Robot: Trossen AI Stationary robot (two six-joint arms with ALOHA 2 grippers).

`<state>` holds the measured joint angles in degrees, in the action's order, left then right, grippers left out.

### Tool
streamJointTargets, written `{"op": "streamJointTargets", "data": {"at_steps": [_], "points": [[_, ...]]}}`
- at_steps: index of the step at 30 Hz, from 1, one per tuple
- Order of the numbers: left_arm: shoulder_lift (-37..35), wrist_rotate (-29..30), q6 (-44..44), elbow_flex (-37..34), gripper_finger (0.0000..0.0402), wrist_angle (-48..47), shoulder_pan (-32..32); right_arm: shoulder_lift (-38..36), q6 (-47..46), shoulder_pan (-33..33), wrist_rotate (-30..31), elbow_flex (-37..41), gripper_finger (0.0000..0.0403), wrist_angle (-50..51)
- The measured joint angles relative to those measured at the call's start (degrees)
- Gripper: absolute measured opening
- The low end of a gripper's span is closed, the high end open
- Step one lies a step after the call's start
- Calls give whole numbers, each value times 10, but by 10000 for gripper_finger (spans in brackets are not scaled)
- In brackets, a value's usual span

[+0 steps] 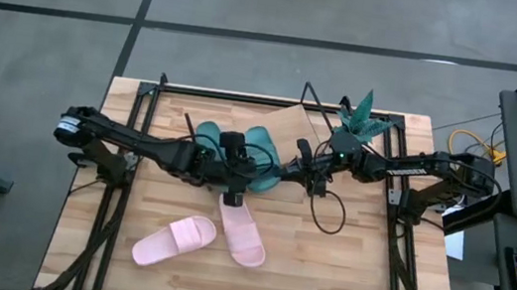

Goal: Pick and place slides into the shelf
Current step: Put the green slide on the shelf

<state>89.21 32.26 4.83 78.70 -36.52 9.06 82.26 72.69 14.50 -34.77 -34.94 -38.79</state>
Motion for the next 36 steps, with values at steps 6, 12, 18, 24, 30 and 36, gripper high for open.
{"op": "streamJointTargets", "data": {"at_steps": [6,12,18,24,30,36], "points": [[0,30,1,0,198,0,-6,0,0,0,4,0,24,0],[1,29,17,-2,144,3,-7,-1,0,0,4,0,24,-4],[19,32,61,-4,62,18,-12,-1,-1,-5,6,0,24,-4],[33,43,96,-2,8,20,-12,-1,1,-8,6,0,24,-4],[28,59,107,2,2,24,-12,-16,-24,-8,7,0,52,-7],[8,74,108,7,1,20,-13,-54,-112,-9,49,0,102,-9]]}}
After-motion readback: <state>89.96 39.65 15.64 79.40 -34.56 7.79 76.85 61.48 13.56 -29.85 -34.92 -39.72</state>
